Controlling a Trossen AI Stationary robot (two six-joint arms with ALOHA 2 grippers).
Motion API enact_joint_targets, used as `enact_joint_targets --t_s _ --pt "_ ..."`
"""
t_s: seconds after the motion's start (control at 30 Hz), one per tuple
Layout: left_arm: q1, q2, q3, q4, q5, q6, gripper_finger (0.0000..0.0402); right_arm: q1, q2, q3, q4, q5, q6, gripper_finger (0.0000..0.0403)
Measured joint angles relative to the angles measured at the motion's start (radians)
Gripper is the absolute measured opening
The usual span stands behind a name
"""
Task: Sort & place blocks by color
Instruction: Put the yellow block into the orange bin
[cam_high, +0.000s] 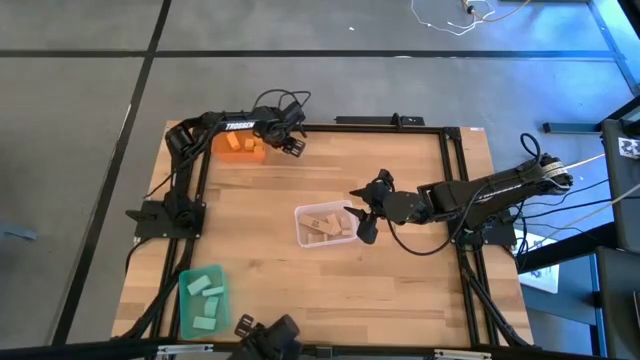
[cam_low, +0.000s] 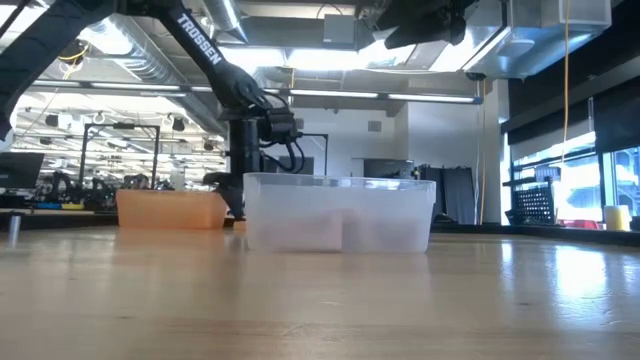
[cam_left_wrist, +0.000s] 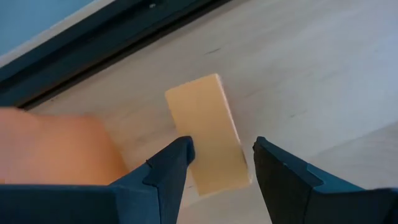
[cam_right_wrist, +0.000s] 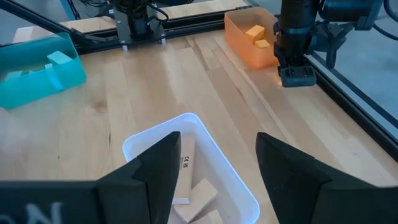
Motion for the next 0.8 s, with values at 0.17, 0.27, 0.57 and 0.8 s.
enact_joint_targets --t_s 0.17,0.27,0.57,0.8 --pt "-0.026 -0.001 0.000 -0.013 0.051 0.016 0.0174 0.000 0.000 0.000 -0.001 0.000 0.000 0.0209" --pt "-0.041 -0.002 0.000 -0.040 0.093 0.018 0.0174 0.000 0.000 0.000 -0.002 0.000 0.000 0.0209" --pt "-0.099 -0.035 -0.004 -0.072 0.004 0.031 0.0174 0.000 0.000 0.000 -0.003 0.000 -0.001 0.0209" --pt "-0.131 -0.108 -0.005 -0.065 -0.035 0.025 0.0174 0.000 0.000 0.000 -0.004 0.001 -0.003 0.0209"
